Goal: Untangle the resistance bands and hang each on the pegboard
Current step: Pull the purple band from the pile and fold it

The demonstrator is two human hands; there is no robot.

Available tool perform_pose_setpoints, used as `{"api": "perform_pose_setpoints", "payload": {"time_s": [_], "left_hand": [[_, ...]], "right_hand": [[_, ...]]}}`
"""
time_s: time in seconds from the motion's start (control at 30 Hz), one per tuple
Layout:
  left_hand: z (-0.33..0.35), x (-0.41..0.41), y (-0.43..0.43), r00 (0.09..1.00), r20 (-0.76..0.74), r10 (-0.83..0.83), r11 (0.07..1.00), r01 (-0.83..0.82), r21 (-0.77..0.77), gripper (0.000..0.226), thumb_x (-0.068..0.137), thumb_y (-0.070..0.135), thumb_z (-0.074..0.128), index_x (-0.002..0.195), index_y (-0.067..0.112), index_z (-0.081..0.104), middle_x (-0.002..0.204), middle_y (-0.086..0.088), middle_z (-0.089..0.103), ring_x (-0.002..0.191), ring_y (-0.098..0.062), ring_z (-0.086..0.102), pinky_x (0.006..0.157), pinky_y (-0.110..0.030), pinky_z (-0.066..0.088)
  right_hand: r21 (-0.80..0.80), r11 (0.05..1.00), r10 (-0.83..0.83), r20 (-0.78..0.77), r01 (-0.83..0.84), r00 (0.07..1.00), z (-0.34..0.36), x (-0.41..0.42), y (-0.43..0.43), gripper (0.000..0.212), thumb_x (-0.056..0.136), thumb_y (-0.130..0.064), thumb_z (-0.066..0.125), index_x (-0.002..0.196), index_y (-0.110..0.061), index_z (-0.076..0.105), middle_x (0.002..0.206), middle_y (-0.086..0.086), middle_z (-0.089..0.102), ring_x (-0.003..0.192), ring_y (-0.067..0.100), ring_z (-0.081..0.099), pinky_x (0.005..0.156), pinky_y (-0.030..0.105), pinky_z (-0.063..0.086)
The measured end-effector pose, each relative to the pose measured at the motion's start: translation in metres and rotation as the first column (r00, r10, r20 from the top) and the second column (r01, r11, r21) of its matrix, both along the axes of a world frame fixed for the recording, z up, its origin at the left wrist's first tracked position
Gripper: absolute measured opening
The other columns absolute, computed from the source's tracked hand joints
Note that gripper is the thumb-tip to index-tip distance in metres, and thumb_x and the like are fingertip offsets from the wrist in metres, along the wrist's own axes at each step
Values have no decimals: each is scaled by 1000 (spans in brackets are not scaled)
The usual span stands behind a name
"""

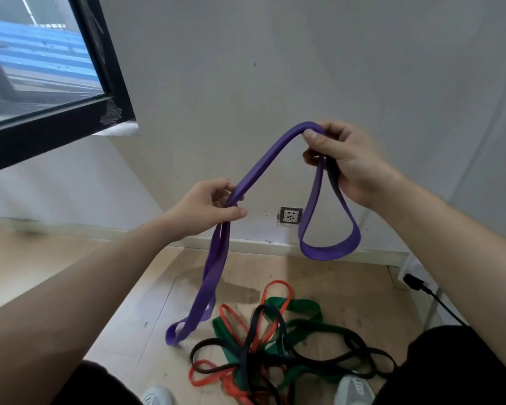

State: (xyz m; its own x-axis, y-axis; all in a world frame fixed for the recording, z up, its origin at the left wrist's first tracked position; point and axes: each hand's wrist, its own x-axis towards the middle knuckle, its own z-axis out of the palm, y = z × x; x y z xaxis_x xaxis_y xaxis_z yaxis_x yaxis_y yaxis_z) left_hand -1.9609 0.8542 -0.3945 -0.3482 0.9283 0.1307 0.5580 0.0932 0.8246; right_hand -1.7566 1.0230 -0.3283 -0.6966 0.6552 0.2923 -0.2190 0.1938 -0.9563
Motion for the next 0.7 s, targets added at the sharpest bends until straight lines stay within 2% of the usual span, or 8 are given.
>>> {"api": "perform_pose_setpoints", "payload": {"time_s": [0.07, 0.1, 0.2, 0.37, 0.47, 0.57, 0.63, 0.7], "left_hand": [[3, 0, 1, 999, 28, 25, 999, -26, 22, 25, 81, 17, 83, 102, 13, 71, 85, -2, 71, 82, -22, 68, 85, -36, 59], [4, 0, 2, 998, 40, 46, 998, -48, 40, 26, 81, 18, 84, 102, 12, 71, 85, -4, 72, 81, -21, 68, 85, -37, 59], [11, 1, 0, 990, 76, 116, 987, -124, 101, 27, 80, 21, 84, 102, 11, 72, 96, -18, 72, 85, -32, 67, 88, -43, 57], [23, 6, -2, 973, 167, 161, 952, -198, 232, 18, 81, 19, 83, 97, 19, 76, 98, -19, 74, 84, -20, 67, 93, -42, 55], [32, 13, -2, 975, 154, 162, 936, -201, 289, 19, 82, 21, 83, 100, 21, 77, 96, -13, 76, 83, -14, 67, 87, -37, 56], [38, 23, 0, 981, 139, 134, 924, -174, 341, 24, 80, 20, 84, 104, 20, 76, 96, -10, 77, 87, -18, 70, 86, -33, 57], [39, 27, 2, 990, 90, 109, 924, -134, 358, 27, 80, 18, 84, 106, 19, 75, 97, -7, 77, 92, -21, 71, 86, -28, 57], [39, 31, 4, 994, 67, 89, 921, -108, 375, 28, 80, 15, 83, 107, 18, 73, 97, -4, 76, 91, -16, 72, 85, -23, 57]], "right_hand": [[-9, 1000, -24, 19, 24, 1000, -3, 6, 9, 4, 95, -14, 66, 97, -10, 65, 73, -4, 60, 66, 11, 62, 72, 23, 50], [-14, 999, -29, 43, 30, 999, -6, 9, 15, 6, 94, -15, 66, 97, -10, 66, 74, -2, 60, 67, 11, 62, 73, 24, 50], [-12, 1000, 1, 193, 1, 981, -18, 19, 30, 10, 93, -16, 68, 101, -10, 69, 78, 1, 64, 74, 14, 66, 82, 31, 50], [142, 976, 63, 541, -166, 839, -39, 28, 35, 22, 87, -10, 74, 108, -6, 72, 94, 9, 72, 91, 20, 69, 104, 49, 50], [185, 944, 96, 635, -272, 766, -48, 17, 23, 20, 87, -11, 76, 106, -8, 73, 101, 15, 74, 97, 28, 71, 102, 53, 51], [178, 932, 156, 591, -317, 791, -50, 0, 5, 22, 87, -13, 77, 107, -6, 72, 106, 22, 71, 98, 32, 71, 93, 50, 56], [146, 944, 200, 462, -296, 864, -45, -11, -7, 25, 87, -11, 76, 111, -4, 70, 106, 21, 71, 96, 22, 69, 90, 36, 55], [147, 949, 216, 346, -280, 913, -39, -20, -16, 26, 88, -11, 75, 113, -7, 70, 102, 12, 71, 98, 17, 67, 92, 27, 53]]}}
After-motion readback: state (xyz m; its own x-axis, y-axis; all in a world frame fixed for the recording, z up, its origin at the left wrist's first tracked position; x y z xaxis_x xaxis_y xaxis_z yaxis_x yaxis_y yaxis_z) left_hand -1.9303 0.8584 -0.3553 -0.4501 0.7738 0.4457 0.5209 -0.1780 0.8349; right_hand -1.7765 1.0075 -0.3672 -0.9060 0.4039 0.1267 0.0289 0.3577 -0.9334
